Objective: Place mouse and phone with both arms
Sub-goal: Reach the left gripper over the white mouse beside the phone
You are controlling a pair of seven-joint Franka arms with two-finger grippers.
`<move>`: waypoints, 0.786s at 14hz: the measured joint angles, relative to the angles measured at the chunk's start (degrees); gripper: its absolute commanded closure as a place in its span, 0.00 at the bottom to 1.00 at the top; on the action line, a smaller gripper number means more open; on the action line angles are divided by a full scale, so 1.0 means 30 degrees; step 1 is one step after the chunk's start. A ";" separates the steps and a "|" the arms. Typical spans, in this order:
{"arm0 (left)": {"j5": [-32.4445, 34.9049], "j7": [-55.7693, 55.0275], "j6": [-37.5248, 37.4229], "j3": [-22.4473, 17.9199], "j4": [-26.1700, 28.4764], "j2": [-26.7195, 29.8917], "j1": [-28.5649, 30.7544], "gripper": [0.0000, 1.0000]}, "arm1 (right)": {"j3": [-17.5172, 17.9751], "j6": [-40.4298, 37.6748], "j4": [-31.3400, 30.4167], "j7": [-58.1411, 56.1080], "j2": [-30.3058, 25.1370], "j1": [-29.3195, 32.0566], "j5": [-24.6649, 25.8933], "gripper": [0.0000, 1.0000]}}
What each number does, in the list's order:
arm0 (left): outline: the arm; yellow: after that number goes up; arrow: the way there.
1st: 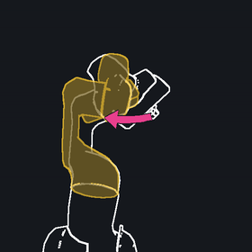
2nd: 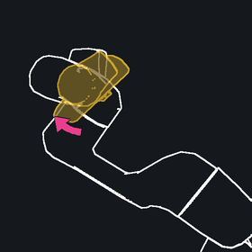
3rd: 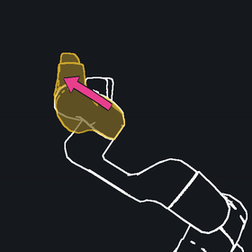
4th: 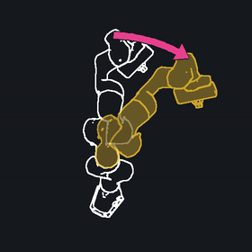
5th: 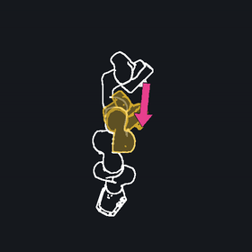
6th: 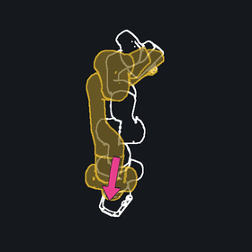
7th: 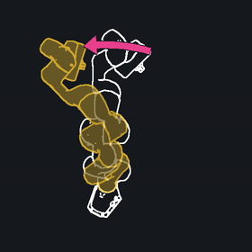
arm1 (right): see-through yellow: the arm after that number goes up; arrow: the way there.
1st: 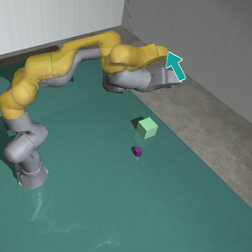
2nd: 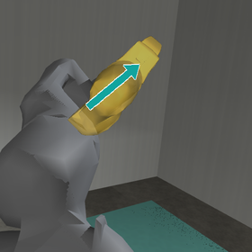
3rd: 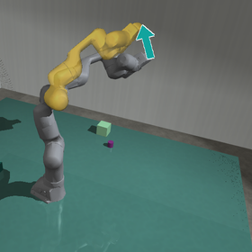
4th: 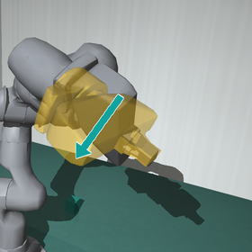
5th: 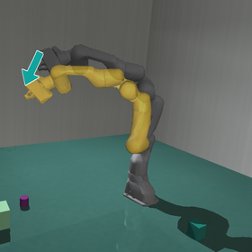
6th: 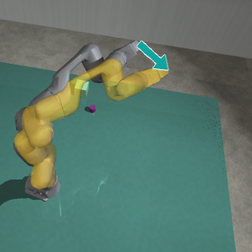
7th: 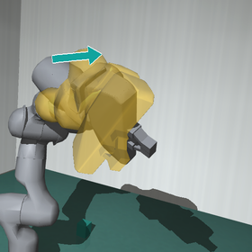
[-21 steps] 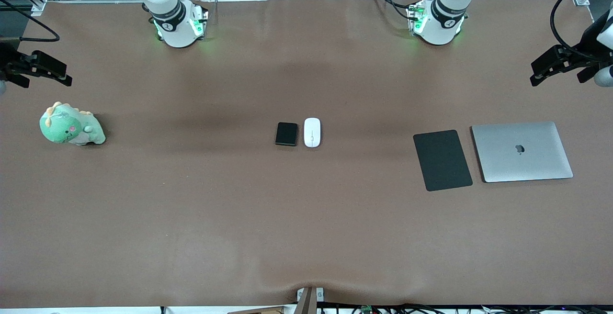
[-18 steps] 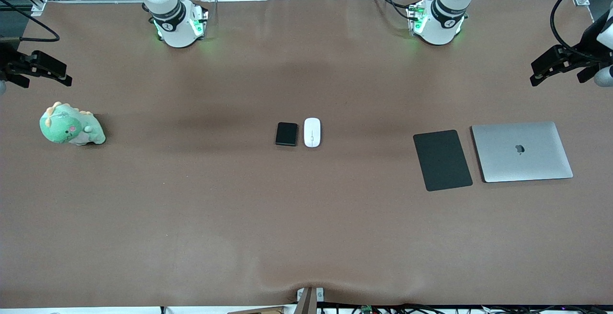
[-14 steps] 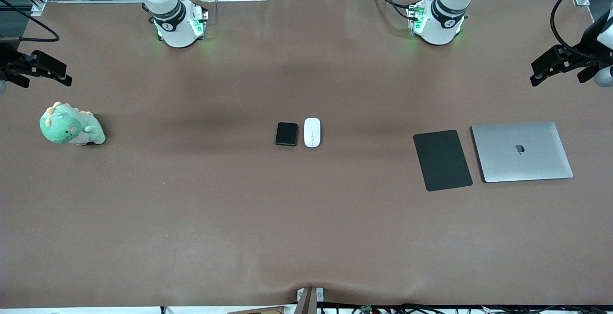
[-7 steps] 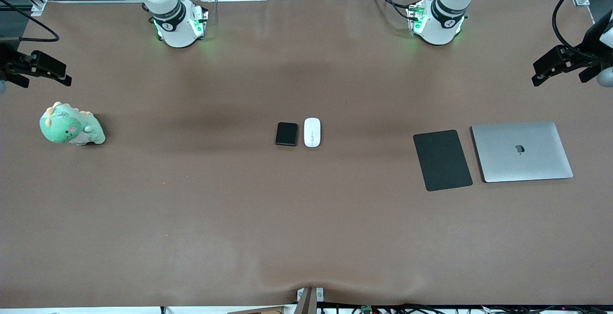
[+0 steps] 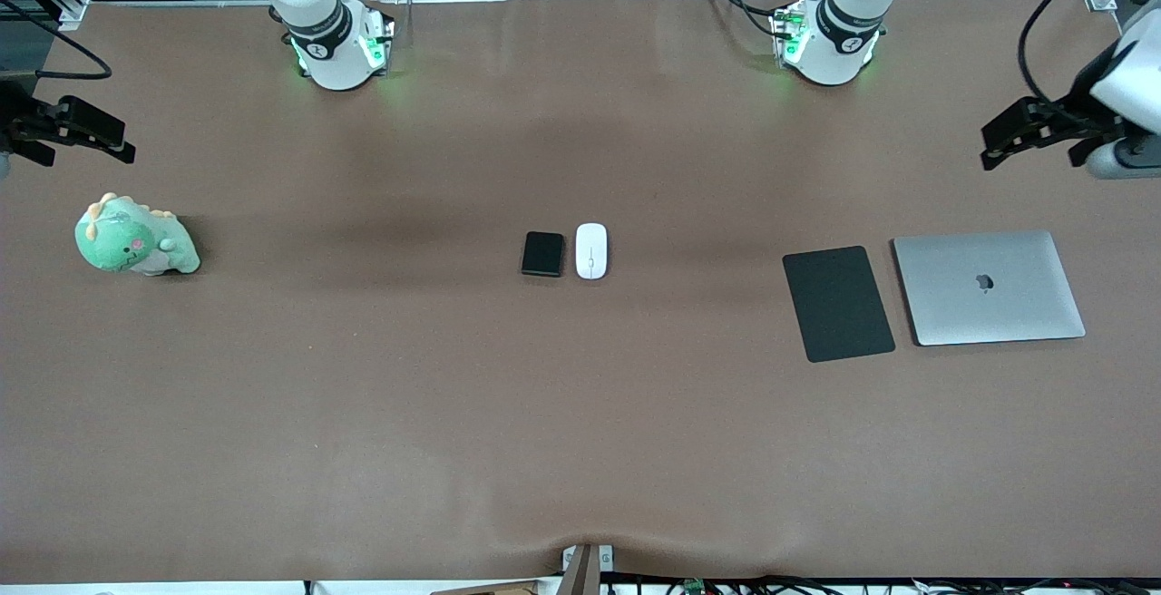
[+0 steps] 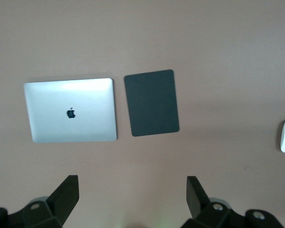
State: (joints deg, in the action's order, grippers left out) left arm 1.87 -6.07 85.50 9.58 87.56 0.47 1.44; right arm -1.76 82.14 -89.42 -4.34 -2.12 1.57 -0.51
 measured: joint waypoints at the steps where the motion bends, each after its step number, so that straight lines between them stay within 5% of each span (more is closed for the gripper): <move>1: 0.0000 -0.0159 0.0009 0.0029 0.0006 -0.0258 -0.0560 0.00 | 0.0000 0.0000 0.0000 0.0000 0.0000 0.0000 0.0000 0.00; 11: -0.0058 -0.5920 0.3167 0.0183 0.0198 -0.4045 -0.6788 0.00 | -0.0024 -0.0004 -0.0006 0.0000 0.0000 0.0023 0.0000 0.00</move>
State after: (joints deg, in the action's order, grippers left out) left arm 1.70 -23.83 95.00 10.13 88.15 -11.67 -18.93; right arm -1.83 82.13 -89.43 -4.34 -2.11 1.64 -0.51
